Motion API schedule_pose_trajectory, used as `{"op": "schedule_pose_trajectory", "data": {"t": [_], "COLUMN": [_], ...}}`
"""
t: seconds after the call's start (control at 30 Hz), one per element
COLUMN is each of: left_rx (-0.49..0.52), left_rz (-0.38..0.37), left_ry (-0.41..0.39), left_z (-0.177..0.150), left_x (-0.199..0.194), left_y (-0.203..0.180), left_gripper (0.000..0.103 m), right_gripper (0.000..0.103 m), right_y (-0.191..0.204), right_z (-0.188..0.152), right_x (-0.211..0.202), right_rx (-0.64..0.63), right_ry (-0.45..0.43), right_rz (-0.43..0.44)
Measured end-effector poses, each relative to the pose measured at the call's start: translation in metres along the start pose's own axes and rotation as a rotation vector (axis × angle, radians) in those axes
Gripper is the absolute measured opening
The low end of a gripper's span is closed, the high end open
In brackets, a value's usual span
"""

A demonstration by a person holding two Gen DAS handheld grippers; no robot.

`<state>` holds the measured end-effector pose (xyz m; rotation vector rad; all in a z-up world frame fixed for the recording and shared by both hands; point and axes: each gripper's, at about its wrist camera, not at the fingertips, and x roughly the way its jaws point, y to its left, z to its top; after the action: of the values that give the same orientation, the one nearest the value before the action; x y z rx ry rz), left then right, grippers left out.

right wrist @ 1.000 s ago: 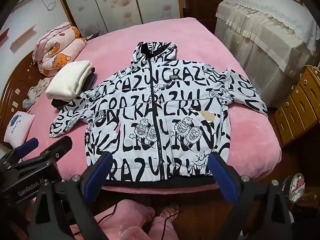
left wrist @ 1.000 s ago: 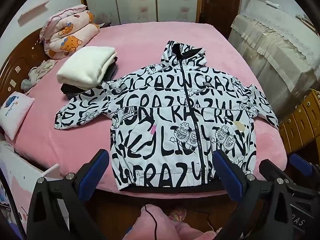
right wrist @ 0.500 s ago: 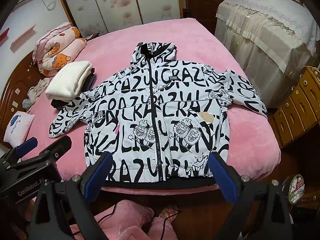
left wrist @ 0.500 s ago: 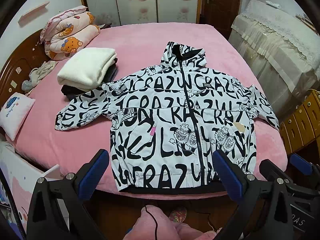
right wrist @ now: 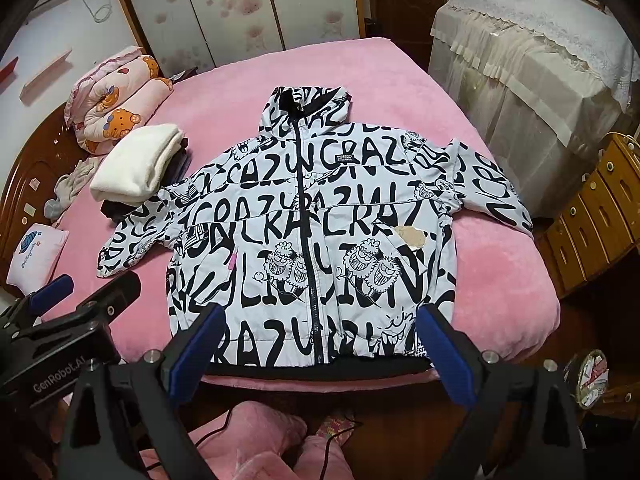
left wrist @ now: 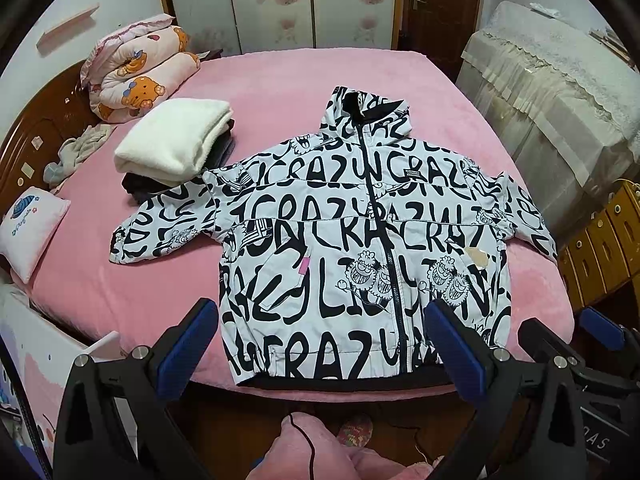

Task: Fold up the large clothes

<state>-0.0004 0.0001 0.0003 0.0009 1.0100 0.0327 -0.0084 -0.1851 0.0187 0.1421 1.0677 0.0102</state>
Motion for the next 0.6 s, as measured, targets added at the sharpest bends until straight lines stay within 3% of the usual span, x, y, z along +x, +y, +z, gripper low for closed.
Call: {"op": "schedule_pose_trajectory", "data": {"t": [0.43,0.6], "left_rx": [0.001,-0.003], "left_rz": [0.004,-0.005], "left_ry": [-0.007,-0.009], "left_z": [0.001,0.023], "left_x": [0.000,0.000], "left_y": [0.001,0.001], "left_gripper": [0.102,0.102], "right_gripper": [0.097,0.097], "right_y": [-0.018,-0.014], "right_z": [0.017,0.006], "right_x": [-0.002,-0.011], "right_rx": [-0.006,-0.007], "right_ry": [-0.018,-0.029], "right_rz": [-0.003,-0.004]}}
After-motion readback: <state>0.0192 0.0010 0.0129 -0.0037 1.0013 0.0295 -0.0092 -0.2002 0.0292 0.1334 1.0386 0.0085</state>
